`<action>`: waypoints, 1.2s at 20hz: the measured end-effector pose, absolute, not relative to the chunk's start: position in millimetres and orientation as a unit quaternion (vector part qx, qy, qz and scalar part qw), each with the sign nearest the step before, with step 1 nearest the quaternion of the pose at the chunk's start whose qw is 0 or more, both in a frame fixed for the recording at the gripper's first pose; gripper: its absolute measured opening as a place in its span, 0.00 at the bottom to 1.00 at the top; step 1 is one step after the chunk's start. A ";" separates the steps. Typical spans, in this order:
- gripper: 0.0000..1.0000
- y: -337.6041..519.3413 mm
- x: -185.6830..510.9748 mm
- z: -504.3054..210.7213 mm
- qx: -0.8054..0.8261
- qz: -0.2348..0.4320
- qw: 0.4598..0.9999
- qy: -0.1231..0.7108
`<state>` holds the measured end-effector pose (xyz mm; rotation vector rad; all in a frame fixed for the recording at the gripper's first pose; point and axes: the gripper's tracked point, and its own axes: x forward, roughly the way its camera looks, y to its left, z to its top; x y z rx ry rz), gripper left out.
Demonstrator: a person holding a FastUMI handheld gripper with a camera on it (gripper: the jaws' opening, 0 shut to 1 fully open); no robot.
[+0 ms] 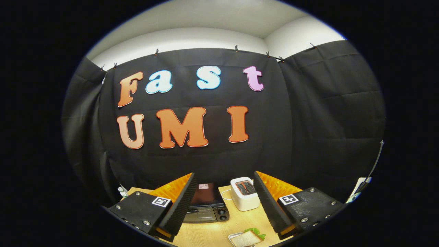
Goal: Open the toaster oven, put the food inside, and close the toaster oven door.
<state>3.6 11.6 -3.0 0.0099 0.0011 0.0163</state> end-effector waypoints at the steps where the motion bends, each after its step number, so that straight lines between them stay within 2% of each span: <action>1: 0.99 11.6 3.5 -2.3 0.004 0.007 1.000 -0.001; 8: 0.99 28.8 11.5 -7.4 0.001 0.014 1.000 0.000; 17: 0.99 104.4 55.6 -40.7 -0.008 0.056 0.998 -0.015; 20: 0.99 128.5 76.6 -72.0 0.001 0.075 0.997 -0.016; 24: 0.99 143.2 99.4 -131.9 -0.008 0.075 0.997 0.030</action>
